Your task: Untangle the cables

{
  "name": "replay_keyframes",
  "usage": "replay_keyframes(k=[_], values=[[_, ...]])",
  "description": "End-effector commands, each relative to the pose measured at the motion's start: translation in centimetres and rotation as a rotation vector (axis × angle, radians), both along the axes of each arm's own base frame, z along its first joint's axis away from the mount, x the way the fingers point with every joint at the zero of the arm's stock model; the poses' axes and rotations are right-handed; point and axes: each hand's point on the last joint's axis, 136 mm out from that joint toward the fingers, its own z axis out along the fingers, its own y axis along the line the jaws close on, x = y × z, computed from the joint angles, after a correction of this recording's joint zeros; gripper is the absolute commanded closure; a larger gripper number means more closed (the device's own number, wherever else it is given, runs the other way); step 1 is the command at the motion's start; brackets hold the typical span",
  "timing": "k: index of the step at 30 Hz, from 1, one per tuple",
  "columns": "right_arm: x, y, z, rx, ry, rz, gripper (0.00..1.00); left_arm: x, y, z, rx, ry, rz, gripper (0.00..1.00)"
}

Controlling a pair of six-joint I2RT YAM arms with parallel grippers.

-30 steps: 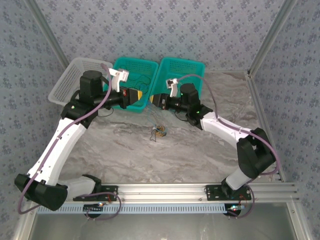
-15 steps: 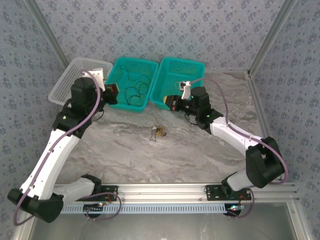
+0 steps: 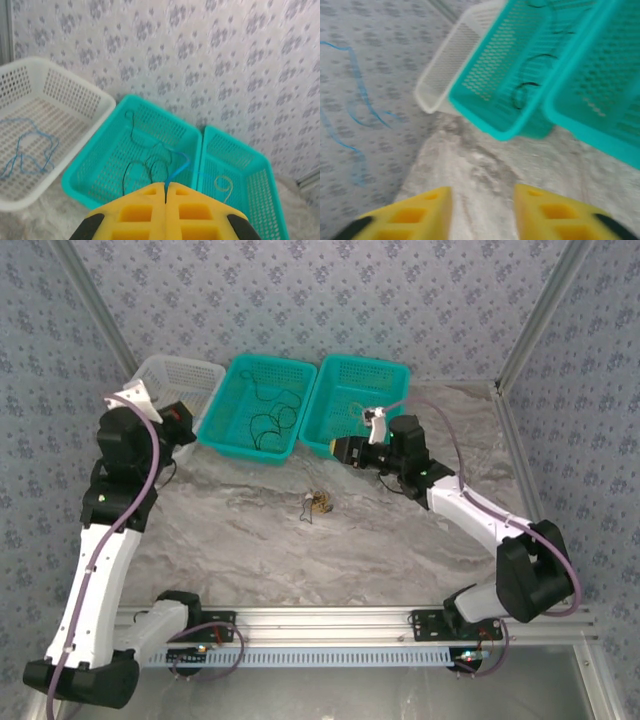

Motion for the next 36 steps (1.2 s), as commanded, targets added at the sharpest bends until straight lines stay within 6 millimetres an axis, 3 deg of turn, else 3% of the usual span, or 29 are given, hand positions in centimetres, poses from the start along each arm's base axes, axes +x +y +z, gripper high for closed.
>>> replay_keyframes(k=[1, 9, 11, 12, 21, 30, 36], values=[[0.2, -1.2, -2.1, -0.050, 0.060, -0.062, 0.48, -0.1, -1.6, 5.7, -0.060, -0.162, -0.095, 1.00], [0.4, -1.8, -1.9, -0.061, 0.053, -0.095, 0.23, 2.0, 0.4, 6.1, -0.013, -0.144, 0.008, 1.00], [0.4, -2.0, -2.0, -0.069, 0.056, -0.105, 0.12, 2.4, 0.7, 6.5, -0.014, -0.147, 0.016, 1.00], [0.4, -2.1, -2.1, -0.073, 0.057, -0.112, 0.01, 2.6, 0.8, 6.6, -0.014, -0.146, 0.019, 1.00], [0.2, -3.4, -1.6, -0.103, 0.025, -0.169, 0.00, 5.7, 2.9, 7.3, -0.005, -0.170, 0.090, 1.00], [-0.4, -5.4, -1.9, -0.145, 0.022, -0.247, 0.00, 9.0, 9.1, 6.6, -0.016, -0.163, 0.277, 1.00], [-0.7, -6.3, -2.3, -0.172, 0.031, -0.279, 0.00, 11.4, 12.8, 4.3, 0.006, -0.109, 0.355, 1.00]])
